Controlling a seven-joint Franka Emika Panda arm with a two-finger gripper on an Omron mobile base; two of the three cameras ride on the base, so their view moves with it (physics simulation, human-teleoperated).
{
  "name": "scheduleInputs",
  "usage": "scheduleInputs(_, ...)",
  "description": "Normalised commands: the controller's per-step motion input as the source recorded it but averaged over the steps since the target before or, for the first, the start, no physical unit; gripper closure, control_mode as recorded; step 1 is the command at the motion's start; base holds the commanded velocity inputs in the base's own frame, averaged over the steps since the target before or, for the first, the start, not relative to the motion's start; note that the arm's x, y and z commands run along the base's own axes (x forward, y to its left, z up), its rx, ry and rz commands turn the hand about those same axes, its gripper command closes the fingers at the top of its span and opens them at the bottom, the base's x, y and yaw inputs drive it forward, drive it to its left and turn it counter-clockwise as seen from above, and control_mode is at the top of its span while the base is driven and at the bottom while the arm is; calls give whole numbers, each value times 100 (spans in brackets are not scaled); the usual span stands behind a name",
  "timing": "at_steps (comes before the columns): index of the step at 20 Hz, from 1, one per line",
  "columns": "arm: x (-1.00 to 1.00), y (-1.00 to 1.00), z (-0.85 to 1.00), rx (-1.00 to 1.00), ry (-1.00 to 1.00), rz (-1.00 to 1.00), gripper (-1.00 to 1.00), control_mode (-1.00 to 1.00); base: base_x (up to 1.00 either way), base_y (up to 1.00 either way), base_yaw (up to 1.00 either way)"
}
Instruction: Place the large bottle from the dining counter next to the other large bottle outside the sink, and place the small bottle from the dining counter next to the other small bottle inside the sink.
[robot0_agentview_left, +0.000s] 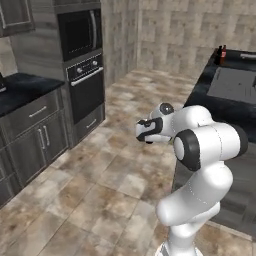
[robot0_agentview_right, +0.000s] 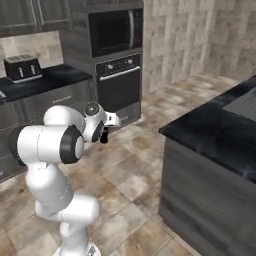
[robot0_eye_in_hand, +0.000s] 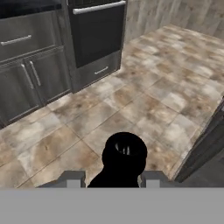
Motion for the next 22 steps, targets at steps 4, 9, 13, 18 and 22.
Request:
scheduleInputs(4, 0, 0, 0, 0, 0, 0, 100, 100, 45, 77, -43)
scheduleInputs(9, 0, 0, 0, 0, 0, 0, 100, 100, 37, 77, -43)
scheduleInputs(13, 0, 0, 0, 0, 0, 0, 100, 100, 36, 78, -43)
scheduleInputs(18, 0, 0, 0, 0, 0, 0, 100, 100, 37, 79, -43)
scheduleInputs(22, 0, 0, 0, 0, 0, 0, 100, 100, 44, 80, -43)
